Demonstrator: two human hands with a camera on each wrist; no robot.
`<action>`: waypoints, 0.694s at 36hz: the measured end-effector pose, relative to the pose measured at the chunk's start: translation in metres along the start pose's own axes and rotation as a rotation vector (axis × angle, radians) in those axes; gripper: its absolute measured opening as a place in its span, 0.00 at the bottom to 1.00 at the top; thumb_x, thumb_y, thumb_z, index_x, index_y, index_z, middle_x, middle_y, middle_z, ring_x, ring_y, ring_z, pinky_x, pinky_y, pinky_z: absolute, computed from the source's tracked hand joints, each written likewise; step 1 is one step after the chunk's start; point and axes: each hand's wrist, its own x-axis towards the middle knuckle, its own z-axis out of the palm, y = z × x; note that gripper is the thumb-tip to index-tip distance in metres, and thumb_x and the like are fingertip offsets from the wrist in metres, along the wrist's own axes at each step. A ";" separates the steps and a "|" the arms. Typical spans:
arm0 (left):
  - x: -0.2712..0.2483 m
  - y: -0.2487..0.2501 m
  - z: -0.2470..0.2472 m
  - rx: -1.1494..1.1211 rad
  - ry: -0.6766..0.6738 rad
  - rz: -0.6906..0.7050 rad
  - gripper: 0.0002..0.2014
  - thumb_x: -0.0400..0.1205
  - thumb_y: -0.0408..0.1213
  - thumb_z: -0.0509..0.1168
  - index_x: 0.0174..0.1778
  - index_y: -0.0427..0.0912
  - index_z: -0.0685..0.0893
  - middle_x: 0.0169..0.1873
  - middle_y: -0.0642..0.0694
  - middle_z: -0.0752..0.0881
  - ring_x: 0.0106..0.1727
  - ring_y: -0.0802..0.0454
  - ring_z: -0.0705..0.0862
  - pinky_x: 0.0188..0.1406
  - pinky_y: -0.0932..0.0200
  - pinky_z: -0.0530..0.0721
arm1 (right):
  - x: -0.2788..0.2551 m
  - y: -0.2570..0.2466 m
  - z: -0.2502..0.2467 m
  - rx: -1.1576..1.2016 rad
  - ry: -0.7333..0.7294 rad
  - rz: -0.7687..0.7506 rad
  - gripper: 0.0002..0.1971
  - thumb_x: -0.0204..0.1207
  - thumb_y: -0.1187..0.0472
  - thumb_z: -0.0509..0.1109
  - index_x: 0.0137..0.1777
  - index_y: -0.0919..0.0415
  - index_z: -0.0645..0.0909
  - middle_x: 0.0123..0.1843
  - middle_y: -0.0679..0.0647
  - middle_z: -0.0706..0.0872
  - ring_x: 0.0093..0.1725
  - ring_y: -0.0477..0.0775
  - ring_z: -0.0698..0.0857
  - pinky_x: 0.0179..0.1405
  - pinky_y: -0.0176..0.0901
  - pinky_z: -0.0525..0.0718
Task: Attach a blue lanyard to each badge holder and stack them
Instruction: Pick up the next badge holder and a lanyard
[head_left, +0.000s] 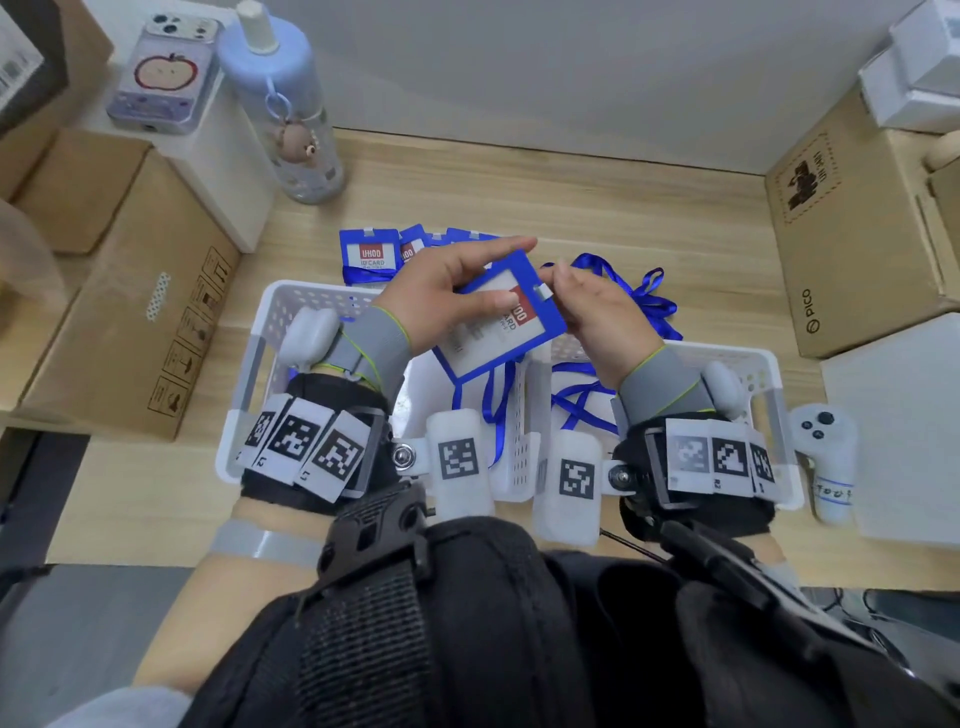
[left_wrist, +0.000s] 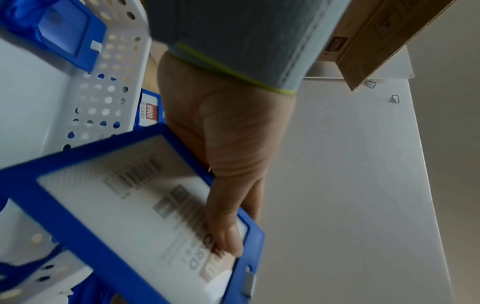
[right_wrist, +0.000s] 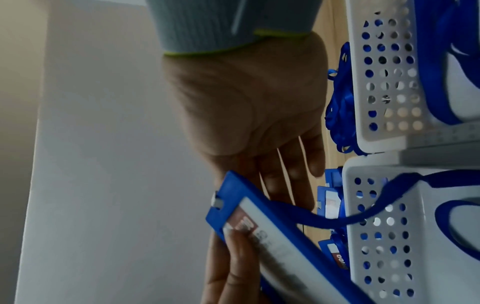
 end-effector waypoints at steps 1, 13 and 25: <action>0.000 0.000 0.000 -0.011 0.002 0.002 0.27 0.78 0.28 0.67 0.69 0.57 0.72 0.55 0.56 0.84 0.48 0.71 0.83 0.50 0.74 0.80 | 0.000 0.000 0.001 0.007 -0.004 0.005 0.18 0.85 0.53 0.50 0.46 0.51 0.83 0.40 0.45 0.89 0.43 0.44 0.86 0.52 0.37 0.81; -0.001 -0.002 0.004 0.000 0.047 0.017 0.24 0.83 0.35 0.63 0.71 0.62 0.69 0.55 0.54 0.85 0.49 0.68 0.83 0.54 0.70 0.82 | -0.005 -0.005 -0.002 0.179 0.030 -0.002 0.26 0.85 0.52 0.50 0.25 0.60 0.72 0.17 0.49 0.74 0.29 0.56 0.79 0.39 0.36 0.81; 0.002 -0.004 0.010 0.207 -0.082 -0.110 0.55 0.55 0.55 0.78 0.78 0.61 0.59 0.64 0.47 0.75 0.66 0.49 0.77 0.68 0.51 0.77 | -0.003 -0.006 -0.006 0.245 0.141 -0.033 0.22 0.83 0.53 0.56 0.27 0.60 0.70 0.15 0.48 0.73 0.23 0.49 0.79 0.34 0.35 0.80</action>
